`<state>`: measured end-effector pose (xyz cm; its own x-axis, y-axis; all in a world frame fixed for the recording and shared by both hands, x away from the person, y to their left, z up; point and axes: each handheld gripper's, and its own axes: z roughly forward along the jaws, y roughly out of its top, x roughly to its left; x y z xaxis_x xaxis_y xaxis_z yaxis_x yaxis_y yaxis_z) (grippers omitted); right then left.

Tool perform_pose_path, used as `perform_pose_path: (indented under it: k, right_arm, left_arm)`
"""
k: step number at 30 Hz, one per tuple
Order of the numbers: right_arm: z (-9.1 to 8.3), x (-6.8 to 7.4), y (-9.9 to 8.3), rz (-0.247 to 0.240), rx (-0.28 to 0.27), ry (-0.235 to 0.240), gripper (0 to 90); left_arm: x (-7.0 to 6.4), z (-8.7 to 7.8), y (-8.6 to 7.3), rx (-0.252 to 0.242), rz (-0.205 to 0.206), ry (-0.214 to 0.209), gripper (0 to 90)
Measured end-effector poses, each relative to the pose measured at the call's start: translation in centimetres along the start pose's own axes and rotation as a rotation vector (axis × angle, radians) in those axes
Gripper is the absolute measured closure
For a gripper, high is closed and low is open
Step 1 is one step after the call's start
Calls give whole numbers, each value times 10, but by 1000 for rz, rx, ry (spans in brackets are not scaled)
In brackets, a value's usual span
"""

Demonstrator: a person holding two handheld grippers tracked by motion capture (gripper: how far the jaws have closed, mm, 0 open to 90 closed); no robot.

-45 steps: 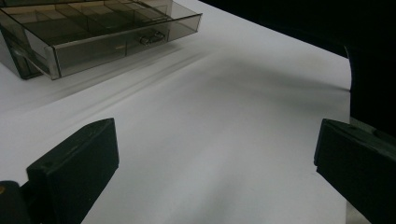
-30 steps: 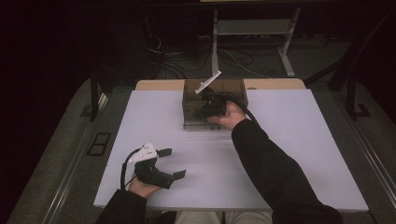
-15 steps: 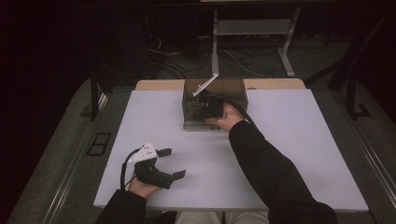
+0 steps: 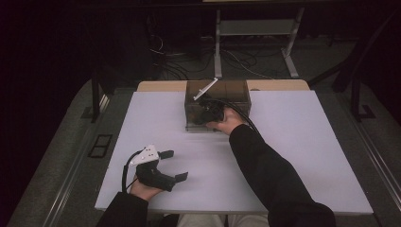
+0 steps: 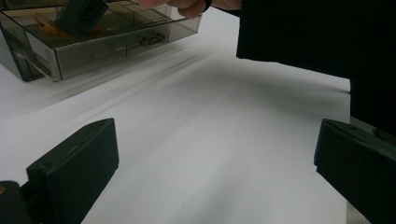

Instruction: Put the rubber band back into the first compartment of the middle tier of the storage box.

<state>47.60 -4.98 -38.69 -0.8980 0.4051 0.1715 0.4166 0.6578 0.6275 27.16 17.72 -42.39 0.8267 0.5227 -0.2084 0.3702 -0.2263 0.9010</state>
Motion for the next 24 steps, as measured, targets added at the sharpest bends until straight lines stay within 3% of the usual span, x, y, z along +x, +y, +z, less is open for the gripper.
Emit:
perform_pose_path:
  k: [12,24]
  right_arm:
    - [7,-2,-2,12,2,6,840]
    - [-3,5,1,7,-22,-11,718]
  left_arm:
    - [0,1,0,3,0,-1,0]
    - [0,1,0,2,1,-3,0]
